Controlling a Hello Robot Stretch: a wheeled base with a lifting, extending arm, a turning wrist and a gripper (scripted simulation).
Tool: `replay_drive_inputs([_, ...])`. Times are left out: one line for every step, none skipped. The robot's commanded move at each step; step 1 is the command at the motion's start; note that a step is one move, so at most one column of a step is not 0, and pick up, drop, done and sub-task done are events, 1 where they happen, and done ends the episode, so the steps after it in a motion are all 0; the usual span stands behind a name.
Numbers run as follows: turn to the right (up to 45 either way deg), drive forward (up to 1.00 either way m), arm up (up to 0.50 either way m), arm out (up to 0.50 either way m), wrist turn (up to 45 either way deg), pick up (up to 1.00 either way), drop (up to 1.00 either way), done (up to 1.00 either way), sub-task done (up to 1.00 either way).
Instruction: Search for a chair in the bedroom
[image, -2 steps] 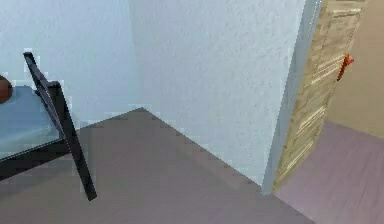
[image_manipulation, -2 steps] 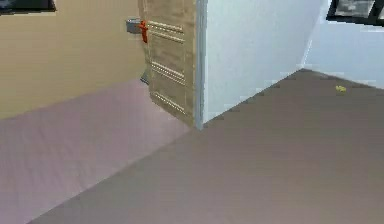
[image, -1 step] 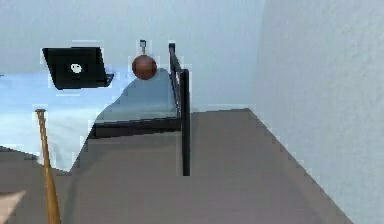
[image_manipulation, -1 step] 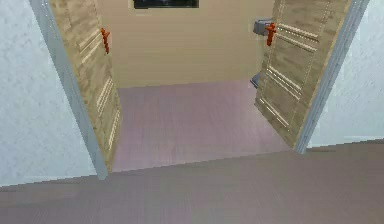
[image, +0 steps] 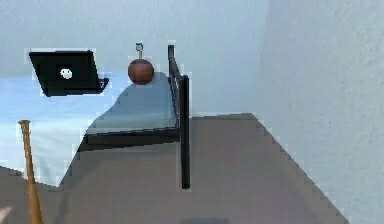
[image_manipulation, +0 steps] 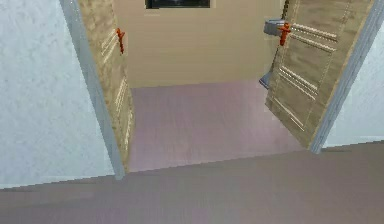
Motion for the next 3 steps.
replay_drive_inputs([-33.0, 0.0, 0.0, 0.0, 0.0, 0.0, 0.0, 0.0, 0.0])
replay_drive_inputs([0.0, 0.15, 0.0, 0.0, 0.0, 0.0, 0.0, 0.0, 0.0])
replay_drive_inputs([-45.0, 0.0, 0.0, 0.0, 0.0, 0.0, 0.0, 0.0, 0.0])
